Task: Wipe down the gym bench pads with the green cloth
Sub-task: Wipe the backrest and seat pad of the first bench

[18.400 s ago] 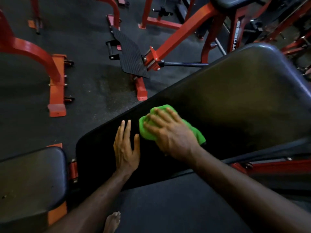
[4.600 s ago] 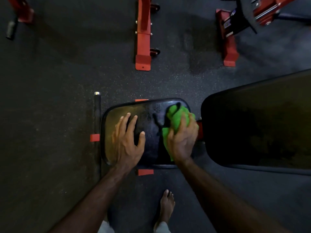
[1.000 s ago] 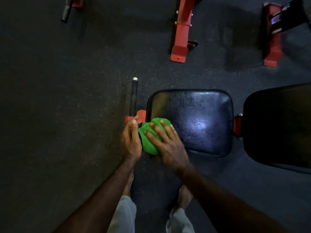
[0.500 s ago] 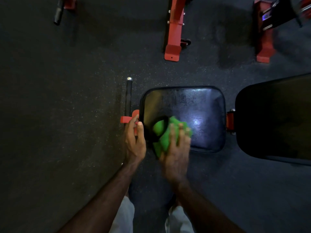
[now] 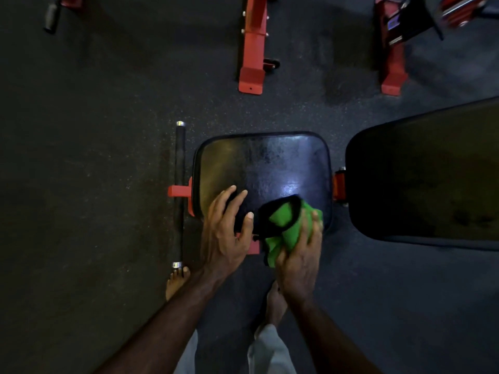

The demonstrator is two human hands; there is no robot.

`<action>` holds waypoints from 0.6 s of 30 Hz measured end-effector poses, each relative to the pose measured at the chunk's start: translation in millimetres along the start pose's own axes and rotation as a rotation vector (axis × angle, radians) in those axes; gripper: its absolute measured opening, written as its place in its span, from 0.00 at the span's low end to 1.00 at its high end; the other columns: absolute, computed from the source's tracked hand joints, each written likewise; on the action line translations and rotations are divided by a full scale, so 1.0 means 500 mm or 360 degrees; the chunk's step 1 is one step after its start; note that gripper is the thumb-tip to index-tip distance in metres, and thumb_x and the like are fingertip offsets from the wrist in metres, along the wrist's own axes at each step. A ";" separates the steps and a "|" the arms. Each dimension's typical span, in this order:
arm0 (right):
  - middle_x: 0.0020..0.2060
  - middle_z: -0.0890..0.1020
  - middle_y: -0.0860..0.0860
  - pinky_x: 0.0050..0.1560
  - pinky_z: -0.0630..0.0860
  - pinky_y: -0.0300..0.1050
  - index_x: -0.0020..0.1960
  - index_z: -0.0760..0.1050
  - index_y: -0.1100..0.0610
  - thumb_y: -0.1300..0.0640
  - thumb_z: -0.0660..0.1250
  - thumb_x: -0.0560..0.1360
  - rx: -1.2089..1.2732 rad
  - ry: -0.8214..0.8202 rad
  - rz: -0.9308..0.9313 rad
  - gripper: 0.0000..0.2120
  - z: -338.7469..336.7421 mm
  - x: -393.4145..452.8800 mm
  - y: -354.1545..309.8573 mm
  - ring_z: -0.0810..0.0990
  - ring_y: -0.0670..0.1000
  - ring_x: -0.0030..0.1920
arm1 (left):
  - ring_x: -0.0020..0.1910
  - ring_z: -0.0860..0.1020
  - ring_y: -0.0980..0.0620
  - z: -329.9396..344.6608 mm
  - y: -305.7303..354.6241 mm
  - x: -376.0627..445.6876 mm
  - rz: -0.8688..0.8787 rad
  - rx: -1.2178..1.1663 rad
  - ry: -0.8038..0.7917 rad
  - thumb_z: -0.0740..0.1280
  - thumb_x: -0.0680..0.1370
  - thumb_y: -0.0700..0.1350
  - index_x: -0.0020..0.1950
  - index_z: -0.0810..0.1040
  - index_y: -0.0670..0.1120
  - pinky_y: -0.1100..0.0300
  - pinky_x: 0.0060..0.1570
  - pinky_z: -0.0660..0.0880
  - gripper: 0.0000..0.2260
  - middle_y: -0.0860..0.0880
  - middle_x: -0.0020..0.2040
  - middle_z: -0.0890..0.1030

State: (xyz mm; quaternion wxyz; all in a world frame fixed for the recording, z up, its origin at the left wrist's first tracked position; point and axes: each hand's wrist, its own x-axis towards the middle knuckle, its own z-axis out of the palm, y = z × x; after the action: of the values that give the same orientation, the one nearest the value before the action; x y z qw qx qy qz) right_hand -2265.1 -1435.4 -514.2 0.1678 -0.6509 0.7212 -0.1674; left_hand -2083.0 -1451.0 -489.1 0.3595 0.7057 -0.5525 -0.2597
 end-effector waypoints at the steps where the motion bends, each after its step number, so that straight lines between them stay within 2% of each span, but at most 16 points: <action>1: 0.81 0.58 0.62 0.79 0.57 0.66 0.82 0.57 0.60 0.55 0.61 0.73 0.0102 0.0103 0.0221 0.38 0.002 -0.001 -0.013 0.55 0.62 0.82 | 0.75 0.70 0.49 0.003 0.003 -0.001 -0.0007 -0.0002 -0.0004 0.67 0.81 0.47 0.73 0.76 0.45 0.59 0.75 0.64 0.21 0.47 0.75 0.72; 2: 0.81 0.58 0.63 0.80 0.55 0.65 0.82 0.57 0.61 0.56 0.59 0.72 0.0161 0.0105 0.0265 0.39 0.005 -0.007 -0.036 0.54 0.63 0.82 | 0.75 0.70 0.49 0.005 0.001 -0.001 -0.0018 0.0002 -0.0003 0.67 0.81 0.48 0.73 0.76 0.45 0.58 0.75 0.65 0.21 0.47 0.75 0.72; 5: 0.82 0.56 0.60 0.83 0.49 0.57 0.82 0.57 0.60 0.61 0.64 0.71 0.0222 -0.0024 -0.0114 0.40 0.008 -0.028 -0.034 0.51 0.60 0.83 | 0.74 0.70 0.48 0.007 -0.003 0.001 -0.0046 0.0006 -0.0006 0.67 0.81 0.48 0.73 0.76 0.45 0.58 0.75 0.64 0.21 0.46 0.75 0.72; 6: 0.82 0.56 0.59 0.83 0.50 0.55 0.82 0.57 0.59 0.62 0.64 0.70 0.0276 0.0017 -0.0009 0.41 0.008 -0.021 -0.014 0.52 0.59 0.83 | 0.74 0.70 0.48 0.007 -0.004 0.002 -0.0048 0.0010 -0.0002 0.67 0.81 0.47 0.73 0.76 0.45 0.60 0.75 0.63 0.21 0.46 0.75 0.72; 8: 0.82 0.56 0.61 0.82 0.54 0.53 0.82 0.58 0.58 0.60 0.61 0.71 0.0479 0.0228 0.0608 0.39 0.002 -0.003 -0.001 0.55 0.60 0.82 | 0.74 0.70 0.48 0.009 -0.003 0.007 -0.0038 0.0019 -0.0006 0.67 0.81 0.47 0.73 0.77 0.45 0.62 0.75 0.61 0.21 0.46 0.75 0.72; 9: 0.81 0.57 0.63 0.81 0.55 0.53 0.81 0.58 0.58 0.58 0.60 0.72 0.0520 0.0284 0.0773 0.38 0.001 0.005 -0.015 0.56 0.62 0.81 | 0.74 0.70 0.48 0.008 -0.005 0.009 -0.0035 0.0028 -0.0007 0.66 0.81 0.48 0.73 0.77 0.45 0.62 0.75 0.62 0.21 0.46 0.75 0.72; 10: 0.81 0.57 0.63 0.82 0.53 0.53 0.81 0.59 0.60 0.56 0.59 0.72 0.0487 0.0241 0.0669 0.37 -0.003 0.007 -0.032 0.56 0.63 0.81 | 0.74 0.70 0.49 0.007 -0.008 0.010 -0.0031 0.0037 -0.0012 0.66 0.81 0.48 0.73 0.77 0.45 0.61 0.75 0.62 0.21 0.46 0.75 0.72; 12: 0.81 0.59 0.61 0.83 0.48 0.55 0.82 0.60 0.61 0.57 0.59 0.73 0.0308 0.0054 0.0023 0.37 -0.012 0.006 -0.035 0.54 0.61 0.82 | 0.74 0.70 0.48 0.009 -0.010 0.016 -0.0014 0.0048 -0.0035 0.66 0.81 0.48 0.73 0.77 0.45 0.60 0.75 0.62 0.20 0.46 0.75 0.72; 13: 0.81 0.60 0.60 0.83 0.48 0.55 0.82 0.60 0.60 0.58 0.59 0.72 0.0244 0.0002 -0.0145 0.38 -0.018 0.015 -0.016 0.54 0.60 0.83 | 0.74 0.70 0.48 0.012 -0.008 0.019 -0.0014 0.0053 -0.0043 0.66 0.81 0.48 0.73 0.77 0.45 0.61 0.74 0.62 0.20 0.46 0.75 0.72; 14: 0.81 0.61 0.60 0.83 0.50 0.56 0.82 0.60 0.60 0.59 0.59 0.71 0.0238 0.0021 -0.0129 0.39 -0.024 0.029 0.003 0.55 0.60 0.82 | 0.73 0.70 0.48 0.015 -0.007 0.022 -0.0015 0.0057 -0.0047 0.66 0.81 0.48 0.73 0.77 0.45 0.61 0.74 0.62 0.20 0.46 0.75 0.72; 15: 0.80 0.62 0.61 0.82 0.54 0.57 0.81 0.61 0.61 0.57 0.59 0.71 0.0306 0.0108 0.0076 0.38 -0.027 0.047 0.020 0.58 0.61 0.81 | 0.73 0.71 0.48 0.018 -0.004 0.025 -0.0013 0.0056 -0.0046 0.66 0.81 0.48 0.72 0.77 0.45 0.60 0.74 0.63 0.20 0.46 0.74 0.72; 17: 0.76 0.67 0.66 0.78 0.61 0.60 0.78 0.64 0.66 0.50 0.58 0.73 0.0492 0.0294 0.0746 0.37 -0.024 0.089 0.018 0.65 0.66 0.77 | 0.73 0.71 0.47 0.026 0.004 0.032 -0.0013 0.0051 -0.0035 0.66 0.81 0.48 0.72 0.77 0.45 0.55 0.73 0.66 0.20 0.46 0.74 0.73; 18: 0.74 0.68 0.68 0.76 0.63 0.61 0.77 0.65 0.67 0.48 0.58 0.74 0.0505 0.0304 0.0834 0.37 -0.022 0.108 0.000 0.66 0.68 0.75 | 0.73 0.71 0.47 0.032 0.009 0.037 -0.0011 0.0048 -0.0037 0.66 0.81 0.48 0.72 0.77 0.45 0.53 0.73 0.67 0.19 0.46 0.74 0.73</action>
State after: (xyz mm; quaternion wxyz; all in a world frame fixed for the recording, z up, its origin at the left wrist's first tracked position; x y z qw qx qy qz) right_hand -2275.6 -1489.0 -505.6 0.2360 -0.3899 0.8418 -0.2892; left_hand -2093.3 -1473.1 -494.8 0.3415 0.7098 -0.5582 -0.2609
